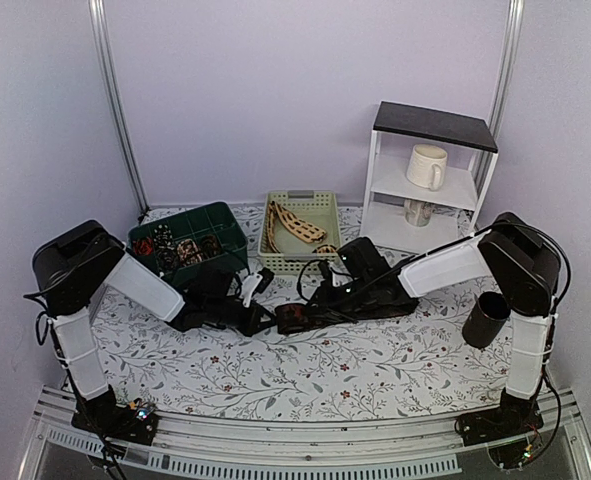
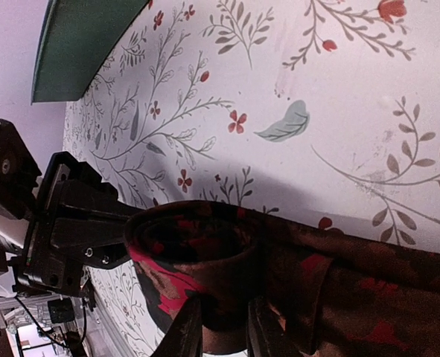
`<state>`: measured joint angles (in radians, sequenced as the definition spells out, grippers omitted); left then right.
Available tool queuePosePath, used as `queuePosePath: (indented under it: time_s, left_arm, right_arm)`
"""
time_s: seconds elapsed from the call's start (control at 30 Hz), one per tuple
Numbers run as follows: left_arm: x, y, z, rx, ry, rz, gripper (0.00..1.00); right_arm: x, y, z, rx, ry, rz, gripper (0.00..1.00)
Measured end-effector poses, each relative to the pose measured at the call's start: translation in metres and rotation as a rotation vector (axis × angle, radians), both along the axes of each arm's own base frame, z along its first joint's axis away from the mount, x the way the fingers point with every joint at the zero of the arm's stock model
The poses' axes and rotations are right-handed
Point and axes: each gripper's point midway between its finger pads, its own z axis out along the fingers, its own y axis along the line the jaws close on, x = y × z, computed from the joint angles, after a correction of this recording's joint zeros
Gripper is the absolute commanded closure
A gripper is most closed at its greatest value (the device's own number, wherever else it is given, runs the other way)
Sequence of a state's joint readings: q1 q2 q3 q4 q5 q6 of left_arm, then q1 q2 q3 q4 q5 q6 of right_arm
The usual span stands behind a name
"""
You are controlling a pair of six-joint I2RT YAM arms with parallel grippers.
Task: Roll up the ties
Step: Roll the tie at the center of the board.
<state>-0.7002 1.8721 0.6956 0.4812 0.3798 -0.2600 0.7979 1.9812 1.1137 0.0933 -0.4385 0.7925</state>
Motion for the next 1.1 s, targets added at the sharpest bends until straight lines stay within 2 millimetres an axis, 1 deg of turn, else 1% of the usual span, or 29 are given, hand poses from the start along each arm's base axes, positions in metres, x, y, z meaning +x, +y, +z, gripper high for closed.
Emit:
queuePosePath:
  time_s: [0.17,0.23,0.6,0.7,0.93,1.1]
  left_arm:
    - [0.002,-0.012,0.000,-0.042,0.029,-0.024,1.00]
    - [0.002,-0.014,0.000,-0.052,0.040,-0.025,1.00]
    - [0.007,-0.011,-0.002,-0.067,0.092,0.057,1.00]
    - [0.004,-0.012,-0.001,-0.087,0.106,0.057,1.00]
    - [-0.012,-0.020,0.002,-0.121,0.179,-0.029,1.00]
    - [-0.011,-0.030,0.014,-0.154,0.189,-0.067,1.00]
  right_arm:
    - [0.002,-0.004,-0.009,-0.016,0.011,-0.006,0.79]
    - [0.004,-0.005,-0.010,-0.017,0.012,-0.011,0.80]
    - [0.010,-0.008,-0.015,-0.015,0.007,-0.013,0.80]
    - [0.011,-0.007,-0.016,-0.007,0.002,-0.008,0.80]
    - [0.014,-0.006,-0.014,0.002,-0.012,-0.007,0.80]
    - [0.017,-0.008,-0.014,0.005,-0.019,-0.010,0.80]
